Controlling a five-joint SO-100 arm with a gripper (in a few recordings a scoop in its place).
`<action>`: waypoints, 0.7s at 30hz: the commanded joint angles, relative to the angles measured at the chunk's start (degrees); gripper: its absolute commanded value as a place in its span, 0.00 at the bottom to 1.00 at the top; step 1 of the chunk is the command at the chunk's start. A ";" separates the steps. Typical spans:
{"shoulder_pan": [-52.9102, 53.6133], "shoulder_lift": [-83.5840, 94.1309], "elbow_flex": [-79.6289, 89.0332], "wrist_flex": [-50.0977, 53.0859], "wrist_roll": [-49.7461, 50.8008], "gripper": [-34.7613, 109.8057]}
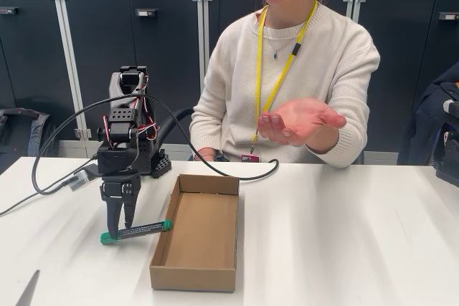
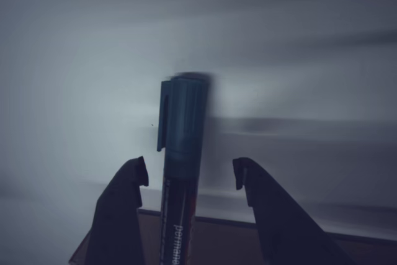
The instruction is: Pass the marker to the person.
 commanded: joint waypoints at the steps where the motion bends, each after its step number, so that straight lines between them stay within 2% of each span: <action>1: -0.26 0.44 -2.55 -0.53 0.26 0.45; 21: -1.05 -2.81 -4.04 -1.41 0.26 0.44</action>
